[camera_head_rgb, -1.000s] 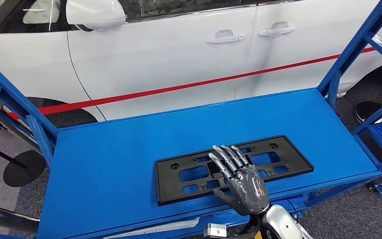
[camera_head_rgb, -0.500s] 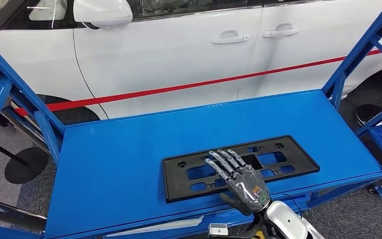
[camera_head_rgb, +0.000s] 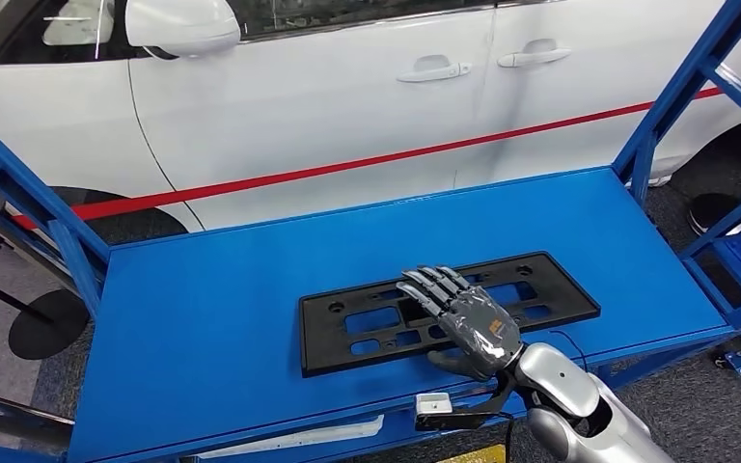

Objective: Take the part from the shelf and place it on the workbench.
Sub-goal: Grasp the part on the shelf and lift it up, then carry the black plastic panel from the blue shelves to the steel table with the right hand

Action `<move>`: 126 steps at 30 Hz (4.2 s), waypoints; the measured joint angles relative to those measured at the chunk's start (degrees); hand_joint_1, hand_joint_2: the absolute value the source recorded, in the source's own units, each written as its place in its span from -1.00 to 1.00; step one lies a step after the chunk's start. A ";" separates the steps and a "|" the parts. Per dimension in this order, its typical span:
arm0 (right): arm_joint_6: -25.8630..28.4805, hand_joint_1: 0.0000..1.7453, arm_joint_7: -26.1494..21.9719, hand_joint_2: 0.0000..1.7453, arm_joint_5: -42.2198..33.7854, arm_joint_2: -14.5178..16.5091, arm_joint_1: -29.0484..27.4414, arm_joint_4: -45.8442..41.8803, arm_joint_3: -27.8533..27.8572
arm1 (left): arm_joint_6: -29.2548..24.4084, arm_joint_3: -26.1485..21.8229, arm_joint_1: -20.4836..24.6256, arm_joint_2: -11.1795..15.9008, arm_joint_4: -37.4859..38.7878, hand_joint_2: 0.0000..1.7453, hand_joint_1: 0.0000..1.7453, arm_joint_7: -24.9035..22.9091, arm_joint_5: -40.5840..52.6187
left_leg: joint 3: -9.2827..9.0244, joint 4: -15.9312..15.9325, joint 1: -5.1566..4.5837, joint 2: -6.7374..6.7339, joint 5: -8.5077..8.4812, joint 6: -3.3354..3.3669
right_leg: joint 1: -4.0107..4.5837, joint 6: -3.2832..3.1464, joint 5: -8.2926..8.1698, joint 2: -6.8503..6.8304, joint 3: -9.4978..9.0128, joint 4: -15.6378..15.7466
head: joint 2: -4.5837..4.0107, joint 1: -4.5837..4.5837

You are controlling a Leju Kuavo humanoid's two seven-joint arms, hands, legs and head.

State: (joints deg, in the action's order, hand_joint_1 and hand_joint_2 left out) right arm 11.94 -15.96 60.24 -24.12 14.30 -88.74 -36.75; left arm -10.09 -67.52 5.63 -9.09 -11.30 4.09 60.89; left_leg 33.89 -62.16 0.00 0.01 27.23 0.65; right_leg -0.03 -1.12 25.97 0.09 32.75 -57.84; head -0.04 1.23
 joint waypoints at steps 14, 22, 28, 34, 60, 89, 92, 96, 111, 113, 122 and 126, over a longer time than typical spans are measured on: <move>-5.45 -1.00 -0.07 1.00 -3.21 -1.41 5.36 4.27 -4.99 | 0.24 -0.02 0.16 0.11 0.00 -1.00 -1.00 0.37 -0.31 | -2.25 4.91 0.26 0.05 -1.32 1.25 | -1.38 3.04 2.07 -0.11 4.94 -8.99 | 0.00 -0.12; -6.18 -1.00 -0.08 1.00 -4.45 -1.44 7.90 5.52 -6.75 | 0.21 -0.03 0.29 0.37 0.00 -1.00 -1.00 0.82 -0.38 | -0.42 0.92 0.24 0.22 1.54 -1.13 | -1.18 0.79 -0.37 -0.02 1.36 -0.62 | 0.00 -0.03; -9.21 -1.00 -1.56 1.00 -8.19 -1.83 10.51 6.46 -8.86 | 0.19 -0.74 0.23 0.96 0.00 -1.00 -1.00 3.39 -2.28 | 5.23 -10.17 0.30 0.19 4.25 -1.17 | -0.67 0.13 -0.16 0.02 1.24 -0.79 | 0.00 -0.01; -13.32 -1.00 -3.06 1.00 -11.87 -1.74 15.46 9.66 -13.20 | 0.73 -2.05 0.69 2.37 -0.02 -1.00 -1.00 6.80 -4.30 | -0.60 3.51 -0.16 0.36 -1.20 0.17 | -0.32 1.16 -0.12 0.17 1.41 -1.00 | 0.00 -0.07; -19.26 1.00 -4.76 1.00 -21.57 1.70 25.92 23.39 -24.30 | 1.67 -4.04 1.28 4.45 -0.04 -1.00 -1.00 11.46 -7.22 | 3.03 -5.49 0.26 0.30 1.62 -1.10 | -0.45 -0.11 -0.65 0.09 1.49 -0.81 | 0.00 0.02; -5.59 1.00 -5.03 1.00 -23.63 7.53 23.00 26.21 -23.25 | 0.38 -4.63 0.40 3.16 -0.04 1.00 -1.00 8.66 -5.68 | 5.30 -12.14 0.84 0.27 6.41 -2.00 | -0.65 -0.06 -1.12 -0.44 0.78 0.19 | 0.00 0.02; -3.51 1.00 -5.13 1.00 -24.47 8.34 21.15 25.71 -21.46 | 0.19 -4.64 0.27 2.68 -0.04 1.00 -1.00 8.42 -6.21 | 0.39 -2.81 1.25 0.22 1.47 -2.12 | -0.62 0.30 -1.05 -0.29 0.48 0.08 | 0.00 0.03; 1.37 1.00 -6.21 1.00 -25.91 9.22 16.53 21.44 -15.78 | 0.14 -4.72 0.28 1.81 -0.02 1.00 -1.00 7.99 -6.72 | -2.90 3.91 1.22 0.49 -0.10 -0.83 | -0.14 1.73 -1.00 -0.02 0.20 0.06 | 0.00 -0.15; 5.00 1.00 -8.03 1.00 -25.06 17.14 4.30 7.20 -0.54 | -1.11 -4.65 0.39 -0.13 0.02 1.00 -1.00 5.70 -4.79 | -2.61 4.50 -0.34 0.01 -1.15 0.89 | 1.53 -0.84 0.41 -0.22 -1.12 0.28 | 0.00 -0.25; 5.35 1.00 -8.27 1.00 -25.47 18.01 3.30 6.03 0.79 | -1.19 -4.64 0.38 -0.17 0.02 1.00 -1.00 5.43 -4.62 | -2.57 4.40 -0.52 0.01 -0.97 0.40 | 1.15 -0.77 -0.25 -0.17 -1.46 1.18 | 0.00 -0.29; 3.47 1.00 -11.44 1.00 -31.43 20.32 0.91 3.95 4.17 | -1.71 -4.50 0.11 -0.17 0.02 1.00 -1.00 4.63 -4.21 | 0.36 -3.29 1.68 -0.07 1.58 -3.14 | -0.26 -0.05 -0.71 -0.14 -1.68 1.67 | 0.00 0.06; -3.89 1.00 -15.47 1.00 -43.47 22.29 -0.38 1.20 7.74 | -2.04 -3.81 0.28 -0.38 0.04 1.00 -1.00 3.44 -3.11 | -3.28 4.27 1.51 0.27 -0.07 -1.82 | -0.24 1.57 0.03 0.23 -1.33 0.41 | 0.00 0.09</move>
State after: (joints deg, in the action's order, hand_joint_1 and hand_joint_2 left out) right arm 8.06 -31.43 16.77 -1.82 13.92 -87.54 -29.01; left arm -12.13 -71.32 5.90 -9.48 -11.26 7.52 57.79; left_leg 30.61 -57.89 1.51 0.28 27.16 -1.17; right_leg -0.27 0.45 26.00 0.33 31.41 -57.43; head -0.04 1.32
